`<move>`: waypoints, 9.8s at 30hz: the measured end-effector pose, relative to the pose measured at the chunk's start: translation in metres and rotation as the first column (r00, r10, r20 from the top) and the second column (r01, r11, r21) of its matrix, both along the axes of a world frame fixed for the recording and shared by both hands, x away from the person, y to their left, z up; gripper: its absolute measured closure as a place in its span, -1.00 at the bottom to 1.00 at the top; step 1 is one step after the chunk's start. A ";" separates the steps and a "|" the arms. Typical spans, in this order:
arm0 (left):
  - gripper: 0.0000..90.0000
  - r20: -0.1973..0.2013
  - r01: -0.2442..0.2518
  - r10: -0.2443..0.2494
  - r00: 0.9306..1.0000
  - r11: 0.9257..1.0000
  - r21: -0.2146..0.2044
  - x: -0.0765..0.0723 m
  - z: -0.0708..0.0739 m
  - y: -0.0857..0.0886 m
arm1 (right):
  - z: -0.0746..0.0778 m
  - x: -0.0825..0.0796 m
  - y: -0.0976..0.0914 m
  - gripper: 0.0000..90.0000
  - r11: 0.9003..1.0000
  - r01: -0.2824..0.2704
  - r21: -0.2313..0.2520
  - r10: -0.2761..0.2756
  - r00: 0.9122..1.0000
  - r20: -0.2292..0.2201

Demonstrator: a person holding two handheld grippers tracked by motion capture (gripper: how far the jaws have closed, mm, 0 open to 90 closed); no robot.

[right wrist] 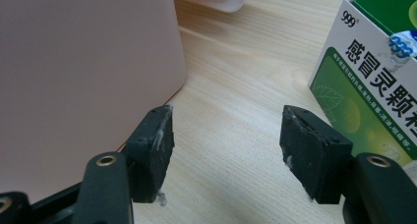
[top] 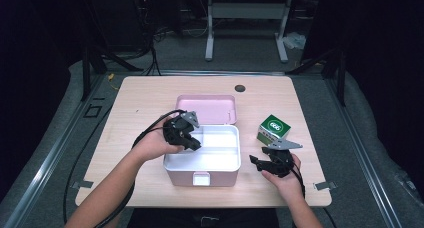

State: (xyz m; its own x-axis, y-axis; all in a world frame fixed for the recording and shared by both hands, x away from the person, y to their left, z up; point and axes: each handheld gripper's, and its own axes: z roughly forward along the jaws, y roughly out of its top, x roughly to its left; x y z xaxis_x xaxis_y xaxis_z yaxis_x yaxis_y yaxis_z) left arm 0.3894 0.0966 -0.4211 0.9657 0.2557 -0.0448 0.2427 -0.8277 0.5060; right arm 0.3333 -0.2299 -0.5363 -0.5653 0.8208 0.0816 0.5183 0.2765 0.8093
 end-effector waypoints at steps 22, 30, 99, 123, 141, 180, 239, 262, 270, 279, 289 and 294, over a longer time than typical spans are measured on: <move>0.90 -0.044 0.185 -0.180 0.983 0.943 0.278 0.012 0.005 -0.035 | -0.001 0.000 0.001 -0.18 1.000 -0.006 0.000 0.006 1.000 -0.008; 0.91 -0.092 0.264 -0.247 0.965 0.895 0.360 0.017 0.002 -0.051 | -0.001 0.001 0.002 -0.18 1.000 -0.011 0.003 0.011 1.000 -0.011; 0.99 -0.010 0.105 -0.111 0.994 0.906 0.409 0.018 0.058 0.056 | -0.002 0.001 0.000 -0.17 1.000 -0.012 0.018 0.012 1.000 -0.018; 0.98 -0.130 -0.103 0.182 0.975 0.882 0.460 0.013 -0.065 0.187 | -0.001 0.001 0.006 -0.18 1.000 -0.016 0.008 0.016 1.000 -0.022; 0.05 0.085 -0.450 0.447 0.890 0.893 0.007 -0.030 -0.073 0.223 | 0.004 0.003 0.005 -0.31 1.000 -0.010 -0.012 0.010 1.000 -0.023; 0.03 0.018 -0.578 0.581 0.814 0.812 -0.086 -0.037 -0.086 0.239 | 0.097 0.130 -0.002 -0.84 0.817 -0.251 -0.519 0.003 0.902 -0.432; 0.02 0.012 -0.586 0.589 0.808 0.806 -0.079 -0.038 -0.086 0.242 | 0.100 0.152 0.001 -0.64 0.781 -0.335 -0.527 0.007 0.848 -0.529; 0.01 0.013 -0.586 0.588 0.809 0.807 -0.069 -0.038 -0.087 0.240 | 0.129 0.099 0.028 -0.61 0.473 -0.691 -0.546 0.468 0.722 -0.509; 0.01 0.014 -0.584 0.587 0.810 0.808 -0.072 -0.038 -0.087 0.240 | 0.137 0.091 0.037 -0.60 0.440 -0.711 -0.549 0.479 0.703 -0.527; 0.01 0.010 -0.586 0.588 0.809 0.807 -0.074 -0.038 -0.087 0.241 | 0.164 0.080 0.047 -0.60 0.428 -0.730 -0.533 0.499 0.683 -0.534; 0.00 0.017 -0.583 0.585 0.811 0.810 -0.069 -0.038 -0.087 0.240 | 0.193 0.071 0.062 -0.60 0.432 -0.734 -0.525 0.498 0.679 -0.539; -0.01 0.011 -0.585 0.587 0.810 0.808 -0.067 -0.038 -0.088 0.240 | 0.202 0.066 0.079 -0.60 0.435 -0.746 -0.505 0.500 0.666 -0.554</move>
State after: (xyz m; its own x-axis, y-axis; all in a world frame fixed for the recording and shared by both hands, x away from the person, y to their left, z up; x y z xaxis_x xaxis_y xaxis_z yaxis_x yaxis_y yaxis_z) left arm 0.3514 0.3367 -0.5088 0.6343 0.7714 -0.0512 0.6564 -0.5025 0.5628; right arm 0.3994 -0.1514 -0.3346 -0.9897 0.1354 -0.0472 0.1296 0.9855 0.1092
